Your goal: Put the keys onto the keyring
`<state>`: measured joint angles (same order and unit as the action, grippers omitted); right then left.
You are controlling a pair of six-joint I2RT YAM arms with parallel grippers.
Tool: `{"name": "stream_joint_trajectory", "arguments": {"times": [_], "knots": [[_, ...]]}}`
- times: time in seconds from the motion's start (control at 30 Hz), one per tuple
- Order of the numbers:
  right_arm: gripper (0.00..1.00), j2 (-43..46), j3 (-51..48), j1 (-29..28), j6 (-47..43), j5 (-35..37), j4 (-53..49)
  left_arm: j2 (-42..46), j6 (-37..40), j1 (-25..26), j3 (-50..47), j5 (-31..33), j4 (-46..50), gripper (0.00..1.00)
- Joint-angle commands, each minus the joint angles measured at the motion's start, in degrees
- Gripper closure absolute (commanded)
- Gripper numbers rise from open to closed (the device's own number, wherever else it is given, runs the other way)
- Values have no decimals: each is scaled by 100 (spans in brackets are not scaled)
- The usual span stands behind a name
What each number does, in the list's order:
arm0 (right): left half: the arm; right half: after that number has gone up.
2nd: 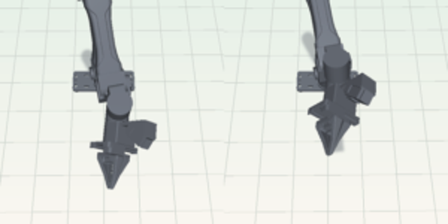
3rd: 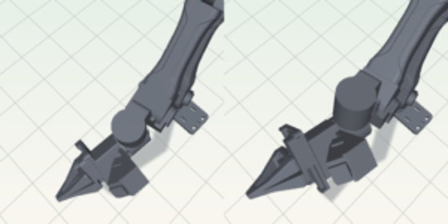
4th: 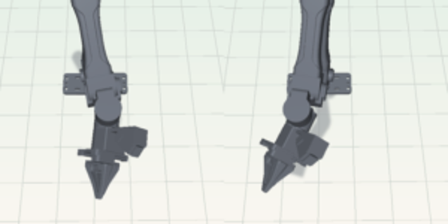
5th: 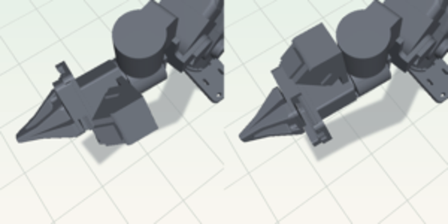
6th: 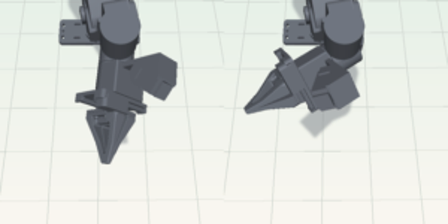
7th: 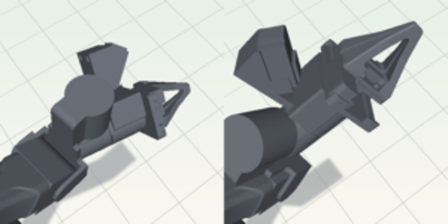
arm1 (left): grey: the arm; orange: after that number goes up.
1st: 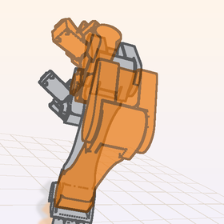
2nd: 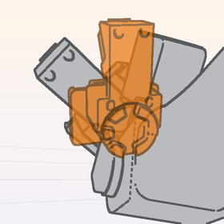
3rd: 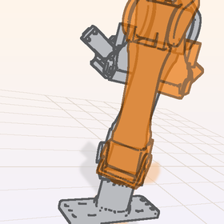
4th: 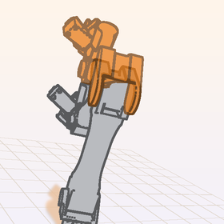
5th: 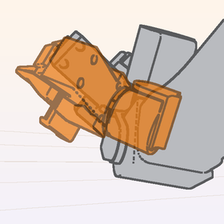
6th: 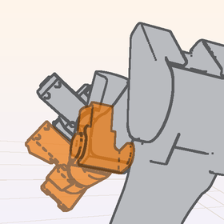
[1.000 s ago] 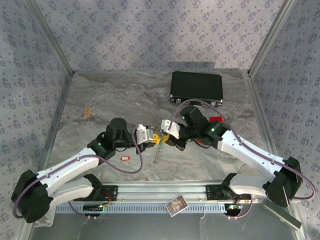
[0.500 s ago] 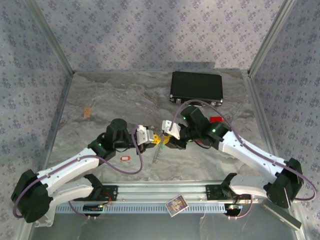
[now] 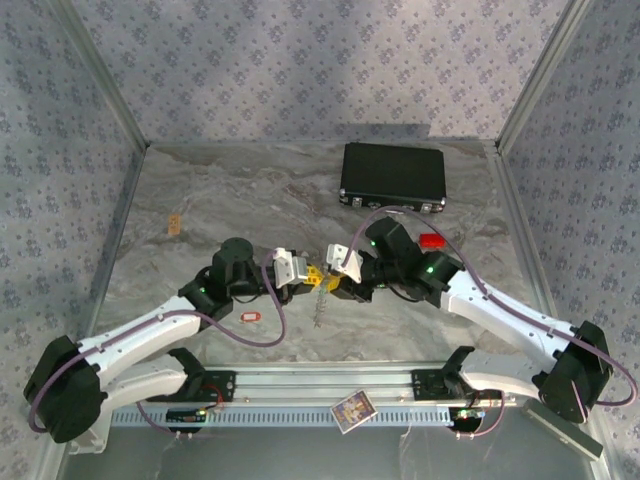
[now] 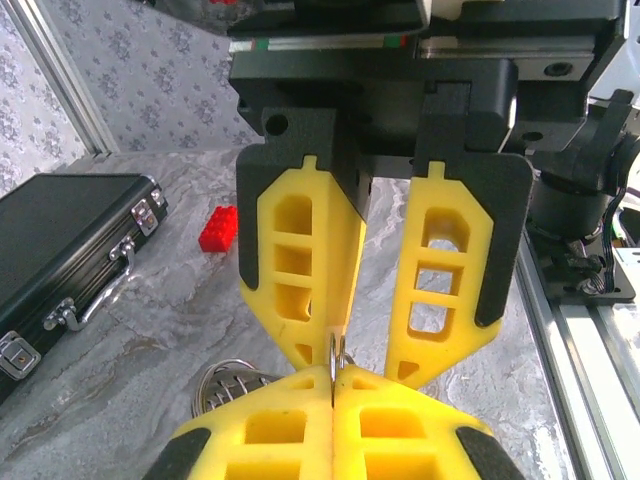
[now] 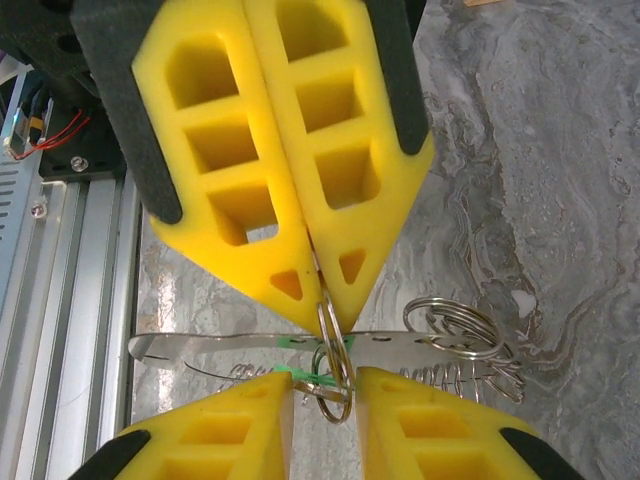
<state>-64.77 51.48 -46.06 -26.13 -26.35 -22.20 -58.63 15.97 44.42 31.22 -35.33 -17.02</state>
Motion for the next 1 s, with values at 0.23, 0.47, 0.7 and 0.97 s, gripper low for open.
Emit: {"name": "stream_joint_trajectory", "arguments": {"times": [0.23,0.47,0.7,0.97], "knots": [[72,340,-138,6,48,197,164,2,-84,40,-33,-198,-416,100],[81,380,-230,-6,133,-79,451,9,-159,36,-29,-299,-486,100],[89,291,-205,-8,171,-106,592,44,-258,37,-115,-317,-670,100],[100,202,-86,-9,103,0,451,103,-70,38,14,111,-45,78]]}}
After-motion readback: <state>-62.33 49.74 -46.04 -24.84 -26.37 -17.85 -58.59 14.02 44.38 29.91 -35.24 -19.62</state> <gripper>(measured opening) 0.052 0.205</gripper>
